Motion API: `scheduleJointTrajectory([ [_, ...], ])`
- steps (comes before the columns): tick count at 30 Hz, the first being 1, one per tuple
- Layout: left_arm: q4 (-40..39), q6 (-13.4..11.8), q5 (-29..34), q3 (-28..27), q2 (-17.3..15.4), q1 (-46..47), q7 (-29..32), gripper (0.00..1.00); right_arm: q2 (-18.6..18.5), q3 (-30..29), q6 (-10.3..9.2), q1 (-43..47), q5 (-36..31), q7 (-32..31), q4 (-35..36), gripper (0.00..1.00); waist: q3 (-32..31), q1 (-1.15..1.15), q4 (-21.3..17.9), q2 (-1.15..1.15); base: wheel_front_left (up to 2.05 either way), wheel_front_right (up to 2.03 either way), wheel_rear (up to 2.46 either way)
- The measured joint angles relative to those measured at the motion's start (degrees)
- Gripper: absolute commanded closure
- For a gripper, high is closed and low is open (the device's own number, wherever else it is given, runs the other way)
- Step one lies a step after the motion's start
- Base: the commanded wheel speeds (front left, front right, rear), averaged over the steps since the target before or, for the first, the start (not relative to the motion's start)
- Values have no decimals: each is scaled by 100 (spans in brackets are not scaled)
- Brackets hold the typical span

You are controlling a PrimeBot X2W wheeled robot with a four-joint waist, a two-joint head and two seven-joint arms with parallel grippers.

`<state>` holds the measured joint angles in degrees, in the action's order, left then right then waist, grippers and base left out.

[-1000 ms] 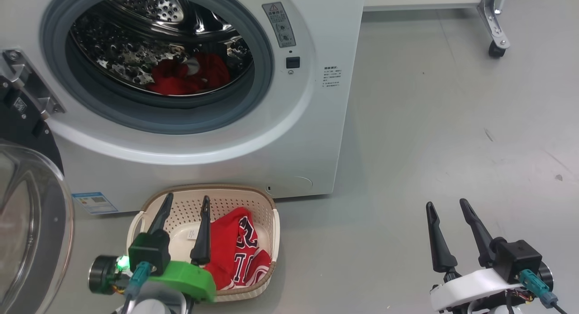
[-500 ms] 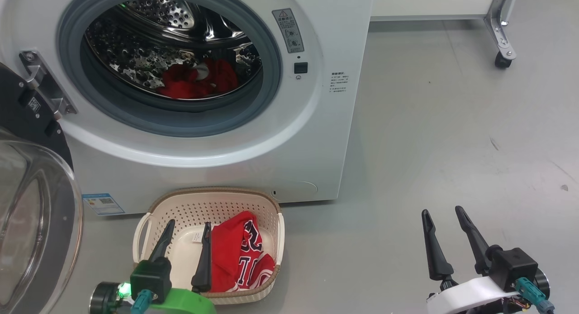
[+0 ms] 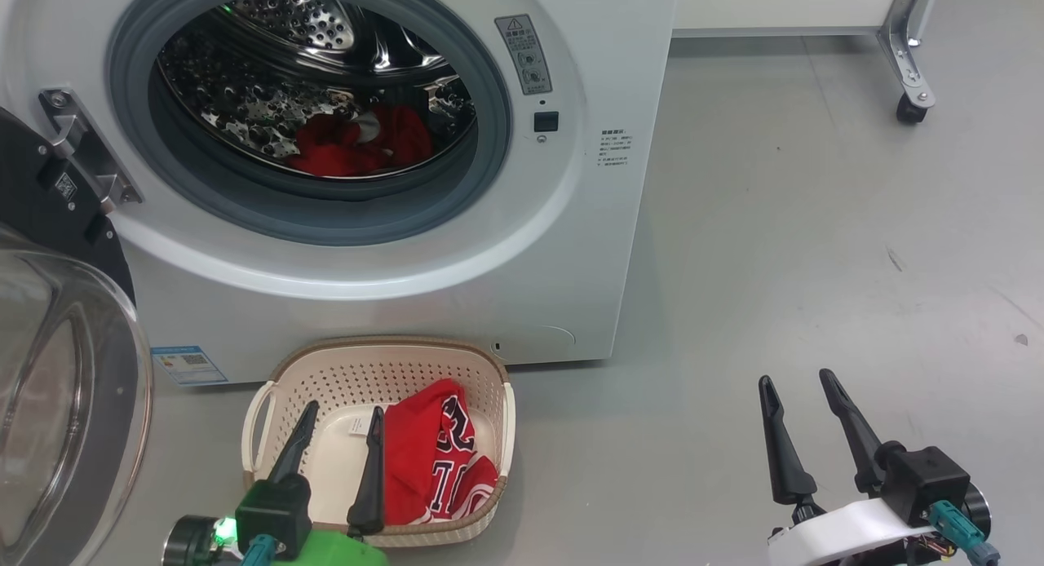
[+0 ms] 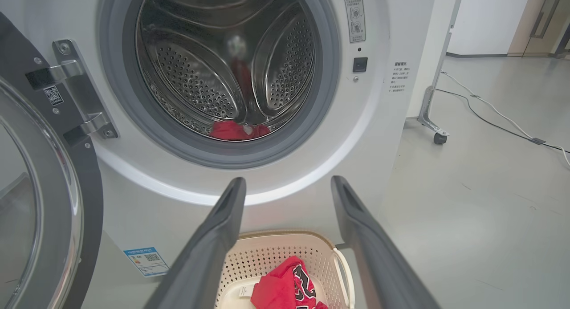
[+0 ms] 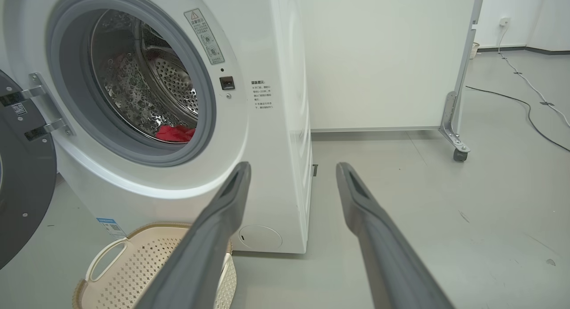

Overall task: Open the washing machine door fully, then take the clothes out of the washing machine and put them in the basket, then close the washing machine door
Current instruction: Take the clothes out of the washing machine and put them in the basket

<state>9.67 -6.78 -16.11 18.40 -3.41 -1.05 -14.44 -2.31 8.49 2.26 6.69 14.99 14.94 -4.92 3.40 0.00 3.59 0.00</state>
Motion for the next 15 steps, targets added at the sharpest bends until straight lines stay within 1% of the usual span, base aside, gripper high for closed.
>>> scheduleJointTrajectory([
  [2,-18,0,5,-3,1,-38,2,0,0,3,-41,1,0,0,13,0,9,0,5,0,0,0,0],
  [15,-177,0,124,-102,8,-71,51,0,0,40,-41,2,-4,0,97,0,129,0,-5,0,0,0,0],
])
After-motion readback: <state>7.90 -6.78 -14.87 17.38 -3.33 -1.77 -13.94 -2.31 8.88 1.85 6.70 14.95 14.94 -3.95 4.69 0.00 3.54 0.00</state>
